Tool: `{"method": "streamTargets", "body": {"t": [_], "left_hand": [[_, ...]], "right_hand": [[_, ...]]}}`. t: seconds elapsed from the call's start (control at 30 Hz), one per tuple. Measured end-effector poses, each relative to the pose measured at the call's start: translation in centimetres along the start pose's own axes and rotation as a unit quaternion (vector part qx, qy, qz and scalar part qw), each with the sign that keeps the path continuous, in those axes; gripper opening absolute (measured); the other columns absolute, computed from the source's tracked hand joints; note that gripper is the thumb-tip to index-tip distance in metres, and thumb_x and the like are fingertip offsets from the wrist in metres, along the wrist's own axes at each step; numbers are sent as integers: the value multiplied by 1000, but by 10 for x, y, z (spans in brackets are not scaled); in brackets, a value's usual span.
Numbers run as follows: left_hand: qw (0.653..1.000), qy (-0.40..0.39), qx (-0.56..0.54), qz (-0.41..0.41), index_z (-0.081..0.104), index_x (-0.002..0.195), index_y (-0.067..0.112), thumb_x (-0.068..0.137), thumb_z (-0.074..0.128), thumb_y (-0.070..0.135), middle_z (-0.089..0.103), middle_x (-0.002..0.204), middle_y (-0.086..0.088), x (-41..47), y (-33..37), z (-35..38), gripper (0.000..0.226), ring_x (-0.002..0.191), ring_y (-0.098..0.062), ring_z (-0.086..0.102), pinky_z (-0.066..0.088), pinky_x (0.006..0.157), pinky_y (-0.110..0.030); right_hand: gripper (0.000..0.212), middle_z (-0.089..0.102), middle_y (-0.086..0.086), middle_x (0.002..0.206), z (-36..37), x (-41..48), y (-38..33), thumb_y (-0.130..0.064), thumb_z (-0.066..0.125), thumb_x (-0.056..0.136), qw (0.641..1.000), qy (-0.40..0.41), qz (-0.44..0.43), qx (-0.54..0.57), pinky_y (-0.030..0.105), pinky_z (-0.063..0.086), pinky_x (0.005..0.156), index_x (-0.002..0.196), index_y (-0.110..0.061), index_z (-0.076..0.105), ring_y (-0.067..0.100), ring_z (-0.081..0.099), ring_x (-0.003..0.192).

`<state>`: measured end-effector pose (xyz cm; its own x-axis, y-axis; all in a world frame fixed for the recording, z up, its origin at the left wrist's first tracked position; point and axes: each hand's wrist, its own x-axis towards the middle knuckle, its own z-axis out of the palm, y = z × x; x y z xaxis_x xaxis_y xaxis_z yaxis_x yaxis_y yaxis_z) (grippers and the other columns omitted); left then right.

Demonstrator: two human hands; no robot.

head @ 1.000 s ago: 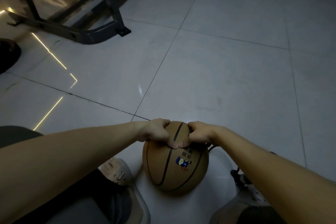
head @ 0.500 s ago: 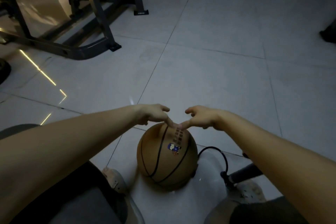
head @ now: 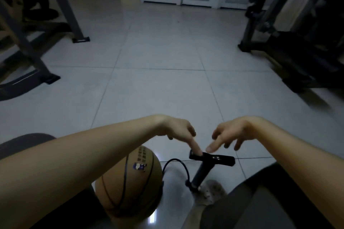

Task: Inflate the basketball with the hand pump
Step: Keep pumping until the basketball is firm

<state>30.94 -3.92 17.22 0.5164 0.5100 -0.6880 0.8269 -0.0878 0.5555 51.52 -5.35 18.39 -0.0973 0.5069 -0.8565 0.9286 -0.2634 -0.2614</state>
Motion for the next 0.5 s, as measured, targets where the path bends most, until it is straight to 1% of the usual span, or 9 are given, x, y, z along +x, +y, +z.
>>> {"method": "streamTargets", "body": {"t": [0.03,0.1,0.17,0.23,0.3,0.37,0.4,0.43,0.5], "left_hand": [[999,-27,40,-13,47,149,15,75,85,51,55,144,-2,7,9,8,91,132,-24,51,44,112,-45],[991,-74,99,-41,60,135,9,77,86,43,65,126,-6,24,21,23,72,119,-27,61,54,102,-43],[984,-103,126,-75,67,113,3,83,82,39,70,112,-14,43,28,35,49,106,-30,69,59,92,-41],[977,-134,123,-109,66,104,0,91,75,35,71,106,-18,59,32,45,38,95,-30,73,61,86,-39],[972,-158,117,-128,65,98,0,96,68,29,73,91,-14,66,33,53,30,73,-21,72,60,70,-30],[971,-156,132,-123,61,81,7,98,66,27,61,61,-1,65,34,54,26,44,-11,54,45,46,-20],[969,-162,142,-120,56,74,12,97,66,28,48,53,3,61,35,50,29,39,-10,41,34,41,-19],[965,-179,147,-119,50,68,17,96,65,29,38,53,4,56,37,45,34,40,-10,30,25,39,-20],[962,-209,130,-119,39,62,23,95,65,29,27,55,6,43,48,26,43,44,-11,19,15,40,-22]], "right_hand": [[99,56,11,141,5,3,7,-53,91,65,1000,-20,8,-3,45,54,101,142,-6,51,29,59,124],[77,66,16,124,17,12,15,-42,91,70,998,-62,23,-1,43,57,96,127,0,62,31,67,114],[71,68,26,121,29,21,15,-33,89,75,993,-106,49,7,45,58,95,126,7,61,35,70,110],[69,69,29,118,41,30,14,-34,86,78,986,-148,73,13,45,58,94,124,10,60,37,71,107],[57,73,26,106,50,37,14,-42,81,81,980,-176,88,15,39,59,88,107,6,66,34,74,96],[43,74,16,83,53,37,14,-47,79,82,983,-164,87,10,27,55,67,81,-8,62,23,70,68],[42,70,9,71,50,33,14,-47,79,82,984,-157,80,3,23,47,54,72,-14,56,17,60,53],[43,61,3,61,44,27,13,-45,80,82,985,-158,70,-3,20,37,46,67,-18,51,12,48,45],[45,44,-2,51,25,8,9,-37,78,86,984,-172,48,-3,19,25,39,61,-20,45,9,32,39]]}}
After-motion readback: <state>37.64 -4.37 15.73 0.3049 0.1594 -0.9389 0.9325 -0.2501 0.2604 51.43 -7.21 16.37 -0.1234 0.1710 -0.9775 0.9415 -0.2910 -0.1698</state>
